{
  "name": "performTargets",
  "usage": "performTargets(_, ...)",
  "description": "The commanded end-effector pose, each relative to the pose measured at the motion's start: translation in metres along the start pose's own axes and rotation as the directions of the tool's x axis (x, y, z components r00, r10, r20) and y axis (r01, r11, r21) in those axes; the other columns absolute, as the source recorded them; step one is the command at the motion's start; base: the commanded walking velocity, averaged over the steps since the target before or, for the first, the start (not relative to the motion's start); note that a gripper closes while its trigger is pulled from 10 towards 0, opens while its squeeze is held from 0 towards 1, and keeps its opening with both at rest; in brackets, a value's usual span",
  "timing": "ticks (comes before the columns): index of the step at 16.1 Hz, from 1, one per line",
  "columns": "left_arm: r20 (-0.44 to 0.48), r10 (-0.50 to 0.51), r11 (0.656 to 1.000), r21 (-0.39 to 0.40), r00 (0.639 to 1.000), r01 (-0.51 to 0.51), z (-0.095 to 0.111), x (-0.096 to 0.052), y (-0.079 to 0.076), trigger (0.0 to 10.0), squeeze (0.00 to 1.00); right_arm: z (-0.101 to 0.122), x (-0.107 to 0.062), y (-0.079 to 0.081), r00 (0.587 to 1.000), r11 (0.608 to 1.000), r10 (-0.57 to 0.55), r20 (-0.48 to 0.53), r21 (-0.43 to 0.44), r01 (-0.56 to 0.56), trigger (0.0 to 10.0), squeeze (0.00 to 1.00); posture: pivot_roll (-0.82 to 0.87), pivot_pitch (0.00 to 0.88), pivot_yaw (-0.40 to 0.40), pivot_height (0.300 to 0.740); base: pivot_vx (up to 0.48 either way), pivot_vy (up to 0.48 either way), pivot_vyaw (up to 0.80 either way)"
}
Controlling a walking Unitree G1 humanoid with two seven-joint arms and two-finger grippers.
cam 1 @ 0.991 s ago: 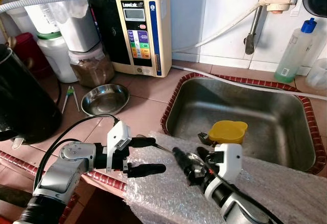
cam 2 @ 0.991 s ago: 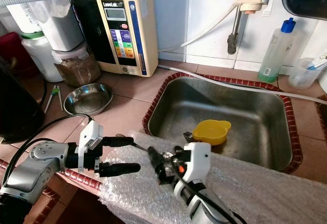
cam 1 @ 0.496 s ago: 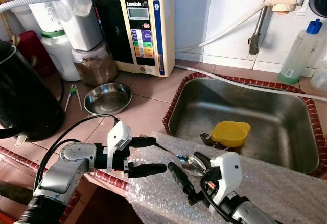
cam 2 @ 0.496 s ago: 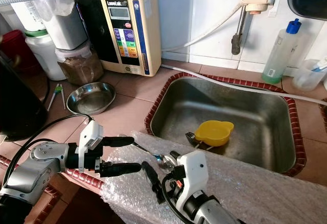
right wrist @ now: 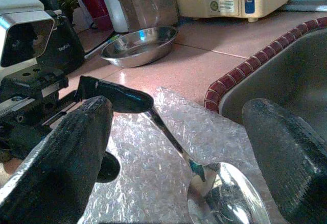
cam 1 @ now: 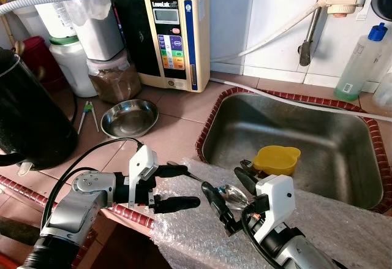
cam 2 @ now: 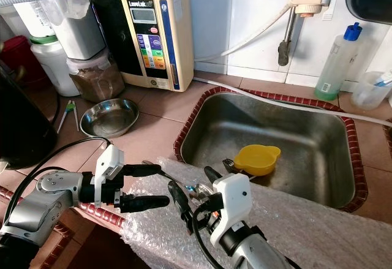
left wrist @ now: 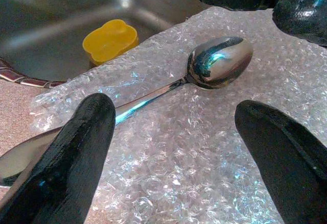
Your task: Kitchen organization
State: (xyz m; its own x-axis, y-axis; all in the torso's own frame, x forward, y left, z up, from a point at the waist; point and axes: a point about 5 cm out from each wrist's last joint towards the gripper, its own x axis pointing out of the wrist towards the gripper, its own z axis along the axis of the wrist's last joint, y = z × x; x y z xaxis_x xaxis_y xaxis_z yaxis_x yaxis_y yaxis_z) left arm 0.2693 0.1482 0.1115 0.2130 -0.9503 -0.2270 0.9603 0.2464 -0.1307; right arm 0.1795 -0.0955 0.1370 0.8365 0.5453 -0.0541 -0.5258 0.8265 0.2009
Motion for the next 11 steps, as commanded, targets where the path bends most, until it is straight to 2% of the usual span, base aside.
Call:
performTargets(1, -0.008, 0.014, 1.0, 0.019, 1.0, -0.014, 0.004, -0.003, 0.001, 10.0, 0.0, 0.0, 0.0, 0.003, 1.0, 1.0, 0.02, 0.002, 0.022, -0.02, 10.0, 0.76, -0.07, 0.024, 0.104, 0.74, 0.0, 0.0, 0.0)
performTargets(4, -0.008, 0.013, 1.0, 0.023, 1.0, -0.012, 0.004, -0.002, 0.001, 10.0, 0.0, -0.013, 0.002, 0.006, 0.998, 0.993, 0.049, -0.042, 0.108, -0.044, 10.0, 0.55, -0.07, 0.025, 0.104, 0.74, 0.0, 0.0, 0.0)
performTargets(5, -0.007, 0.011, 1.0, 0.023, 1.0, -0.011, 0.004, -0.002, 0.0, 10.0, 0.0, -0.016, 0.004, 0.005, 0.998, 0.99, 0.044, -0.047, 0.137, -0.038, 10.0, 0.52, -0.06, 0.025, 0.103, 0.74, 0.0, 0.0, 0.0)
performTargets(7, -0.004, 0.011, 1.0, 0.022, 1.0, -0.011, 0.005, -0.001, 0.0, 10.0, 0.0, -0.019, 0.008, 0.002, 0.999, 0.986, 0.027, -0.046, 0.167, -0.019, 10.0, 0.5, -0.06, 0.026, 0.103, 0.74, 0.0, 0.0, 0.0)
performTargets(11, -0.001, 0.014, 1.0, 0.023, 1.0, -0.014, 0.005, -0.001, 0.0, 10.0, 0.0, -0.02, 0.015, -0.005, 0.999, 0.987, -0.004, -0.045, 0.163, 0.011, 10.0, 0.48, -0.06, 0.026, 0.101, 0.74, 0.0, 0.0, 0.0)
